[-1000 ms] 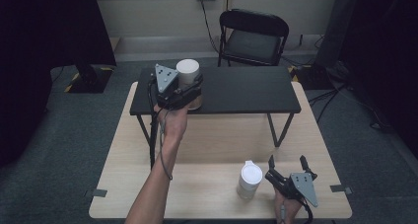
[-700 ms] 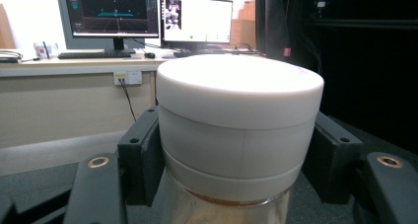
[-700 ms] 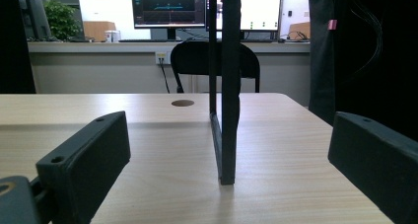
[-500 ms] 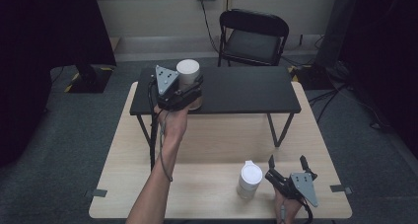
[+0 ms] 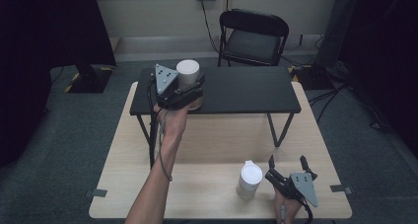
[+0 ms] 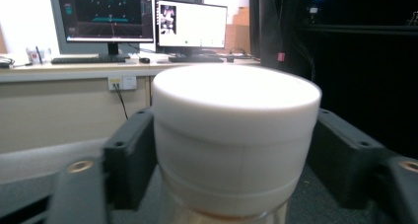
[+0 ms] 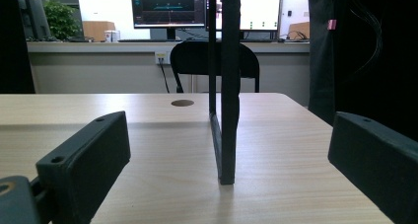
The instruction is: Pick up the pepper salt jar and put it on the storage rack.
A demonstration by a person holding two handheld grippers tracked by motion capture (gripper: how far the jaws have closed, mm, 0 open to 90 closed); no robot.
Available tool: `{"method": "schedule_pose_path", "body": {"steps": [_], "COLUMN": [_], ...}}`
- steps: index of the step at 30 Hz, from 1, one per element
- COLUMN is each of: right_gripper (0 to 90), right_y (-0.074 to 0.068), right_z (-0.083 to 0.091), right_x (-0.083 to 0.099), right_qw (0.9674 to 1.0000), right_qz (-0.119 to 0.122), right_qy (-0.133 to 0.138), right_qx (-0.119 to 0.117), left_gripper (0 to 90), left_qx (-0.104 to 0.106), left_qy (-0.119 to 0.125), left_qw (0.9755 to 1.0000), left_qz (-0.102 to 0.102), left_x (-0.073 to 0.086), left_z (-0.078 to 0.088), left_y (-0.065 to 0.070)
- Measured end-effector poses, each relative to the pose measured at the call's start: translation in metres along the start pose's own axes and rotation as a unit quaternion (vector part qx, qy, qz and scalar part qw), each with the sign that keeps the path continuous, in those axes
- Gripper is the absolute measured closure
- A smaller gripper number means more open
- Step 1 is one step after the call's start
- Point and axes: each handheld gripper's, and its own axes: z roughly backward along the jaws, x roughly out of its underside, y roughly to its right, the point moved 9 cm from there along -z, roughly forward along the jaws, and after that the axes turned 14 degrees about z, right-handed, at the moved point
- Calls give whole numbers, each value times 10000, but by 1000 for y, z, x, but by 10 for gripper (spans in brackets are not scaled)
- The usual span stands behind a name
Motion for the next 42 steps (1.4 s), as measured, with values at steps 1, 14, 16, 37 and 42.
{"method": "schedule_pose_path", "body": {"steps": [1,14,16,37,42], "right_gripper": [16,16,16,16,16], "right_y": [0,0,0,0,0], "right_z": [0,0,0,0,0], "right_x": [0,0,0,0,0], "right_qw": [10000,10000,10000,10000,10000], "right_qz": [0,1,1,-1,-1], "right_qy": [-2,-4,0,1,2], "right_qx": [0,4,3,2,2], "left_gripper": [220,0,0,0,0], "left_qx": [6,-32,-19,139,48], "left_qy": [38,443,505,739,705], "left_qw": [10000,9990,9987,9971,9974], "left_qz": [1,-72,-108,-134,-156], "left_x": [0,-4,-4,23,36], "left_z": [1,19,24,58,61], "left_y": [0,0,0,-3,-9]}}
